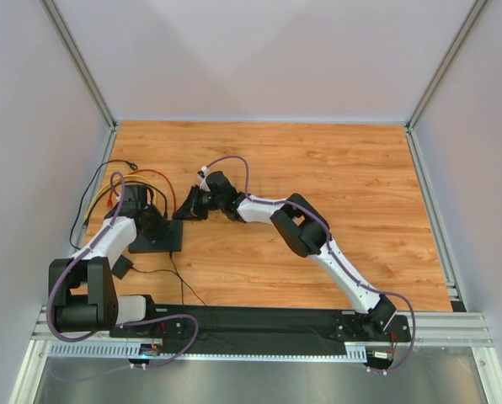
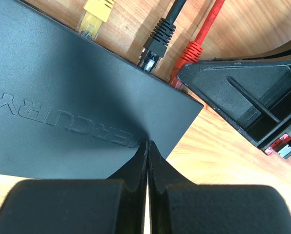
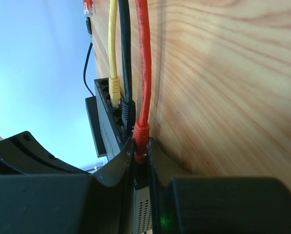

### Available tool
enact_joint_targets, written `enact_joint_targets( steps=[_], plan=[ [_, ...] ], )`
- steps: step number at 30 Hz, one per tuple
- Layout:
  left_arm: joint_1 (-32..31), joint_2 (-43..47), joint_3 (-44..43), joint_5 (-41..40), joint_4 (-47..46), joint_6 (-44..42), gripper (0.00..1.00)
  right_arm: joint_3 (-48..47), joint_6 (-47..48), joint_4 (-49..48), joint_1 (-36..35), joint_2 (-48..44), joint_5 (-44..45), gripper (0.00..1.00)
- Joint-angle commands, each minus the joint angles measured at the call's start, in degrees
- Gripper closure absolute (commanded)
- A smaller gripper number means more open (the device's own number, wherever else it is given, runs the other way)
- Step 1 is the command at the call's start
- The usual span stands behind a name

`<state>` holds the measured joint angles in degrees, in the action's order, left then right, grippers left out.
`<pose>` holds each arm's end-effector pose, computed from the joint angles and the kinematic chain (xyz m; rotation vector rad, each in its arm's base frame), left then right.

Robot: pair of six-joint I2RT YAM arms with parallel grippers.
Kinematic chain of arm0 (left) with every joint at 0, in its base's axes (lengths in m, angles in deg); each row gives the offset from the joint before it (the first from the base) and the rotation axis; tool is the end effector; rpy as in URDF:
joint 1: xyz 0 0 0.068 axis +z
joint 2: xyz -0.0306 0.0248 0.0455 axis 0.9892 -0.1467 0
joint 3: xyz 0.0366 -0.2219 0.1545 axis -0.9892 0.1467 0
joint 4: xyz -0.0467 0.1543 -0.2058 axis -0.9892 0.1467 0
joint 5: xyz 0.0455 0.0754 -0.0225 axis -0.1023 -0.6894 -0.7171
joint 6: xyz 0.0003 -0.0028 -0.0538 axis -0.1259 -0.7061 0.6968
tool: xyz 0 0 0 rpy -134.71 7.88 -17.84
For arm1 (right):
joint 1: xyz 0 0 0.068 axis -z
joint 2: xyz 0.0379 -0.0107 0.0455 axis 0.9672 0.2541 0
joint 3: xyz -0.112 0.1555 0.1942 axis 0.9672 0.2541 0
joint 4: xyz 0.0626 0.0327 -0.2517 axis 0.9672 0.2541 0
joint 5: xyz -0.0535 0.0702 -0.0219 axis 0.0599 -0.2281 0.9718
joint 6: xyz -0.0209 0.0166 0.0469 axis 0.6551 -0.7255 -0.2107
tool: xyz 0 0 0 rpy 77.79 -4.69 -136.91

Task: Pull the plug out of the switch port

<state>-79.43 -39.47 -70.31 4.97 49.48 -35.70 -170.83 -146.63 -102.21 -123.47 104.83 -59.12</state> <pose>0.2335 0.0050 0.1697 -0.9877 2.5233 -0.3610 0.3664 0.4384 0.0752 -0.0293 2.4796 1.6823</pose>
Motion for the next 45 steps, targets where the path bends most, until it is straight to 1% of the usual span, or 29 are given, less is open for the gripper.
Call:
enact_joint_targets(
  steps=[1, 2, 3, 4, 6, 8, 10, 12, 14, 16, 19, 22, 23, 24, 25, 26, 29, 31, 35, 37, 38, 41, 44, 45],
  plan=[
    [-0.11, -3.99, 4.45, -3.89, 7.31, -1.24, 1.00, -4.10, 2.88, -1.16, -0.07, -0.83, 5.18, 1.00],
    [-0.11, -3.90, 4.45, -3.89, 7.22, -1.24, 1.00, -6.38, 4.45, 1.03, -0.16, -0.92, 7.35, 1.00],
    [-0.11, -3.73, 4.53, -3.98, 7.22, -1.24, 1.00, -7.27, 6.99, 5.31, -0.33, -1.35, 8.77, 1.00],
    [-0.20, -3.64, 4.71, -3.98, 7.05, -1.24, 1.00, -8.23, 9.10, 6.22, -0.42, -1.18, 9.65, 1.00],
    [-0.20, -3.55, 4.80, -4.07, 7.13, -1.24, 1.00, -10.34, 7.99, 6.58, -0.07, 0.13, 8.26, 1.00],
    [-0.11, -3.46, 4.80, -4.24, 7.13, -1.15, 1.00, -10.00, 8.59, 7.02, -0.33, -0.48, 9.30, 1.00],
    [-0.11, -3.38, 4.97, -4.24, 6.96, -1.15, 1.00, -11.66, 8.95, 7.29, -0.33, 0.22, 9.14, 1.00],
    [-0.20, -3.29, 4.98, -4.24, 6.78, -1.24, 1.00, -16.65, 9.21, 10.44, -0.16, 2.84, 8.26, 1.00],
    [-0.20, -3.29, 4.98, -3.63, 6.34, -1.33, 1.00, -16.95, 9.65, 11.68, 0.19, 3.12, 8.43, 1.00],
    [-0.11, -2.94, 4.98, -2.32, 5.90, -2.20, 1.00, -14.76, 10.70, 10.98, 0.89, 1.20, 8.78, 1.00],
    [-0.20, 0.65, 4.63, -2.39, 5.55, -3.34, 1.00, -12.56, 14.39, 11.60, 1.86, -2.58, 8.35, 1.00],
    [-0.20, 7.85, 4.27, -2.31, 5.81, -5.10, 0.99, -10.18, 14.84, 8.62, 3.26, -6.45, 4.23, 1.00],
    [-0.20, 12.31, 4.19, -2.48, 5.90, -5.28, 0.96, -10.00, 15.01, 8.00, 3.53, -7.24, 1.17, 1.00],
    [-0.20, 14.71, 4.18, -2.57, 6.08, -5.46, 0.88, -10.09, 15.71, 7.82, 3.71, -8.64, -0.26, 1.00],
    [-0.11, 17.08, 4.18, -2.48, 6.51, -5.98, 0.84, -10.18, 15.98, 7.47, 3.88, -9.35, -1.75, 1.00],
    [-0.11, 21.37, 4.10, -2.66, 6.78, -6.07, 0.77, -9.48, 15.80, 6.16, 4.06, -11.18, -4.03, 1.00],
    [-0.20, 27.71, 3.75, -1.79, 8.09, -6.51, 0.70, -5.28, 15.54, 0.98, 4.15, -15.49, -5.80, 1.00],
    [-0.11, 29.57, 2.87, 0.06, 9.58, -6.77, 0.66, -3.51, 15.10, -0.18, 4.59, -17.69, -5.37, 1.00],
    [-0.20, 33.09, 1.99, 2.26, 11.96, -6.60, 0.62, 3.17, 13.78, -4.48, 6.52, -23.14, -3.01, 1.00],
    [-0.11, 34.24, 2.16, 2.44, 12.49, -4.94, 0.61, 7.28, 14.04, -5.71, 7.83, -27.01, -1.86, 1.00],
    [-0.20, 34.76, 1.99, 2.26, 12.75, -4.41, 0.60, 8.36, 15.35, -5.81, 8.28, -29.55, -0.37, 1.00],
    [-0.20, 33.90, 1.20, 2.00, 13.55, -2.56, 0.60, 12.84, 19.12, -5.29, 9.33, -33.08, 3.32, 1.00],
    [-0.11, 31.70, 0.84, 2.79, 13.37, -2.03, 0.60, 14.34, 21.51, -3.62, 10.04, -36.16, 5.09, 1.00],
    [-0.20, 31.17, 0.93, 3.05, 13.20, -2.03, 0.60, 14.34, 23.69, -3.09, 10.47, -37.12, 5.35, 1.00]
  ],
)
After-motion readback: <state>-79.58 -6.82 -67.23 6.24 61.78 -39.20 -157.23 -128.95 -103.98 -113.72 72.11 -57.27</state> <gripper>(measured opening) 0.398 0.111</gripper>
